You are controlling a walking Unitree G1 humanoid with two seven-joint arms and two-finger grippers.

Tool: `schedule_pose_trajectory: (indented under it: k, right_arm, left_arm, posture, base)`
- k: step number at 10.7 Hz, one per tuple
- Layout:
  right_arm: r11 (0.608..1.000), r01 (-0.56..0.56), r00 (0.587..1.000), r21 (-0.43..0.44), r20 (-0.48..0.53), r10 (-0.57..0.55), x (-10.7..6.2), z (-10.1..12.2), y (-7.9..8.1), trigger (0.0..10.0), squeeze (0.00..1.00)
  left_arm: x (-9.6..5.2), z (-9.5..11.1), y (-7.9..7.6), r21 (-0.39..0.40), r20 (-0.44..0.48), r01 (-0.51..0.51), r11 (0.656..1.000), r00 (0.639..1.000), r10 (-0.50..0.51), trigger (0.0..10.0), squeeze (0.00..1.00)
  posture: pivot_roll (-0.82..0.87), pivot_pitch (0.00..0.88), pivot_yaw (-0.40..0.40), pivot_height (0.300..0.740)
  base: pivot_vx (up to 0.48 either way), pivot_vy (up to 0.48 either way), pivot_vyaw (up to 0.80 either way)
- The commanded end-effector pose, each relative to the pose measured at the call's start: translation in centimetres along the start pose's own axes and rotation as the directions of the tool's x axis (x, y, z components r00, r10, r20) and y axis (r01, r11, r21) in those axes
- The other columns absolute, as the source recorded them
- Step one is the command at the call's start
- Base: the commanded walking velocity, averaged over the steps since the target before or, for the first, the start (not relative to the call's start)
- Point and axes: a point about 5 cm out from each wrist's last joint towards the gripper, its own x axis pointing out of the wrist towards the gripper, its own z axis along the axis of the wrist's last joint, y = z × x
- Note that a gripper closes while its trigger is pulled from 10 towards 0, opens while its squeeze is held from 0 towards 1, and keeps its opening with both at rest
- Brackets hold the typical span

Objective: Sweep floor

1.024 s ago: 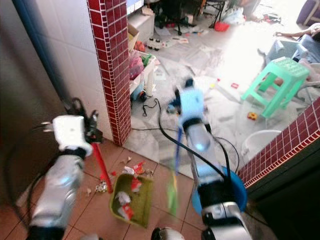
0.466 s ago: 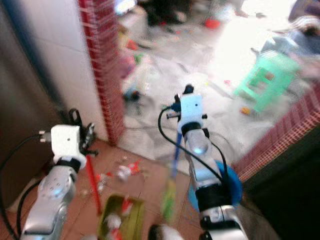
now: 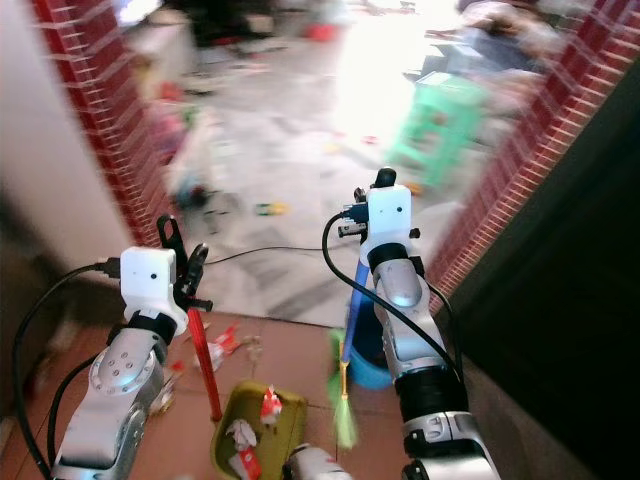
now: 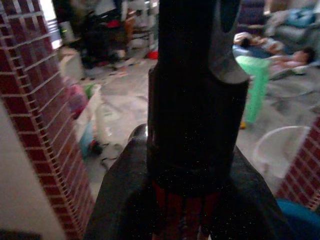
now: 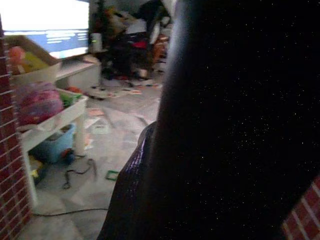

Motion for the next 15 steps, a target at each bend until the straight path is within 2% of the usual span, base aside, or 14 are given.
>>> schedule_pose_trajectory:
  k: [1, 4, 8, 10, 12, 15]
  right_arm:
    - [1.000, 0.001, 1.000, -0.006, 0.021, -0.001, 0.2, 0.6, -0.1, 10.0, 0.00]
    - [1.000, -0.007, 1.000, -0.004, 0.013, 0.007, 0.3, 0.4, -0.1, 10.0, 0.00]
    - [1.000, -0.006, 1.000, -0.011, 0.005, 0.006, 0.2, 0.2, -0.2, 10.0, 0.00]
    - [1.000, 0.000, 1.000, -0.022, -0.005, 0.000, 0.2, -0.1, -0.4, 10.0, 0.00]
    - [0.997, 0.016, 1.000, -0.073, -0.018, -0.017, 0.1, -0.1, -1.4, 10.0, 0.00]
    - [0.996, 0.009, 1.000, -0.087, -0.025, -0.011, 0.0, -0.2, -1.2, 10.0, 0.00]
  left_arm:
    - [0.1, 1.2, -0.1, -0.001, 0.047, 0.011, 1.000, 0.999, -0.010, 10.0, 0.00]
    - [0.2, 1.2, -0.1, -0.010, 0.045, 0.012, 1.000, 0.999, -0.011, 10.0, 0.00]
    - [0.2, 1.2, -0.2, -0.008, 0.042, 0.015, 1.000, 0.999, -0.014, 10.0, 0.00]
    - [0.3, 1.3, -0.3, 0.008, 0.053, 0.017, 1.000, 0.998, -0.017, 10.0, 0.00]
    - [0.8, 2.0, 0.1, 0.010, 0.085, 0.031, 0.999, 0.996, -0.032, 10.0, 0.00]
    - [1.1, 2.4, 0.4, -0.014, 0.097, 0.037, 0.999, 0.995, -0.035, 10.0, 0.00]
  posture:
    - [-0.02, 0.000, -0.073, 0.740]
    - [-0.02, 0.000, -0.075, 0.740]
    - [-0.02, 0.000, -0.074, 0.740]
    - [-0.02, 0.000, -0.079, 0.740]
    - [-0.02, 0.000, -0.107, 0.740]
    - [-0.03, 0.000, -0.077, 0.740]
  base:
    - [0.000, 0.330, -0.63]
    - [0.000, 0.350, -0.42]
    - [0.000, 0.352, 0.00]
    - [0.000, 0.000, 0.00]
    - [0.000, 0.000, 0.00]
    - [0.000, 0.000, -0.80]
